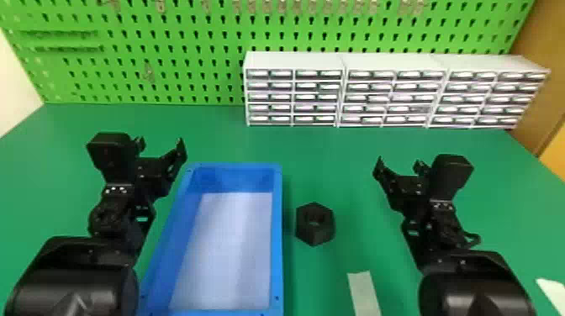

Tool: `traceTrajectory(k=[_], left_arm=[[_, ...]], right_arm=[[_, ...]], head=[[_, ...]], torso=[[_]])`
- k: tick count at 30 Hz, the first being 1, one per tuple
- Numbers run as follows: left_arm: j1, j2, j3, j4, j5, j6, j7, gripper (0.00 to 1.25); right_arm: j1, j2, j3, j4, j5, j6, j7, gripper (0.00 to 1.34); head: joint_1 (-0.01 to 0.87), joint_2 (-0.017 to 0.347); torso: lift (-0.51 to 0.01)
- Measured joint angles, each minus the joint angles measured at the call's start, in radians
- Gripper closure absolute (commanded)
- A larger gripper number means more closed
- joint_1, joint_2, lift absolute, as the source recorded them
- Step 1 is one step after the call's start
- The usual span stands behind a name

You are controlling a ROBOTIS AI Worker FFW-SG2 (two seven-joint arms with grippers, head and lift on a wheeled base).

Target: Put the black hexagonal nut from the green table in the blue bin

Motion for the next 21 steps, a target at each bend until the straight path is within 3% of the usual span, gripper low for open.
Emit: traceTrajectory(k=[21], left_arm=[[0.0,0.0,0.002,-0.001,0.002,0.003,0.0,0.46]], right_arm=[[0.0,0.001,0.001,0.0,0.008,0.0,0.0,0.4]], head=[[0.686,0.052]], torso=[[-0.097]])
